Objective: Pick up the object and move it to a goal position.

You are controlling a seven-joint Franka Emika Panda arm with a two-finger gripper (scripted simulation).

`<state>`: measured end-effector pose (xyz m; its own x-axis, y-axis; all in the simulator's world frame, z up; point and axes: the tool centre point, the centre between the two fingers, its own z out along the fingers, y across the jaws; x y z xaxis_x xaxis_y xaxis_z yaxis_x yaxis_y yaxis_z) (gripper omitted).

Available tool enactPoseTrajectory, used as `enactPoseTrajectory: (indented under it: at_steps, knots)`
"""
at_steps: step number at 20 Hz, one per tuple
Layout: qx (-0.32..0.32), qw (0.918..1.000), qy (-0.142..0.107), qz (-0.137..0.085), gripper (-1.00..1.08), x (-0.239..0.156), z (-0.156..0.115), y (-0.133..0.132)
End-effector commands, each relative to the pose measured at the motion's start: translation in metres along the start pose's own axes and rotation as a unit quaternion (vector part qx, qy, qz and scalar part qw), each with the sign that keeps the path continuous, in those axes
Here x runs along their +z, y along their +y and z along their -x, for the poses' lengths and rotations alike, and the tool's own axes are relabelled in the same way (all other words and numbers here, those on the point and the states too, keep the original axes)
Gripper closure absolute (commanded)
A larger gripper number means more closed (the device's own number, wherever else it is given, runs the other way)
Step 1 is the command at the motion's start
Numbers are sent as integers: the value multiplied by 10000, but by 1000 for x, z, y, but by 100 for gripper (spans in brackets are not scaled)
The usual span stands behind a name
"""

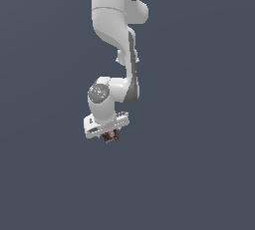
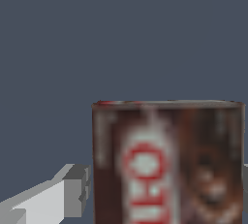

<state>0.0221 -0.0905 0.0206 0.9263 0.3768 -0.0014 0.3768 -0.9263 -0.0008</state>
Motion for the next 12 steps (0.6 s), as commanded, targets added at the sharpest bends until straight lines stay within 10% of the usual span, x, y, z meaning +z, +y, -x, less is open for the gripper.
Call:
enactPoseTrajectory:
  at_steps: [1,3,4,12]
  knots:
    - [-1,10000,7,4,-92,5,-1,1]
    - [-1,10000,7,4,-92,5,-1,1]
    - [-1,10000,7,4,108,5,-1,1]
    - [-1,10000,7,4,108,5,-1,1]
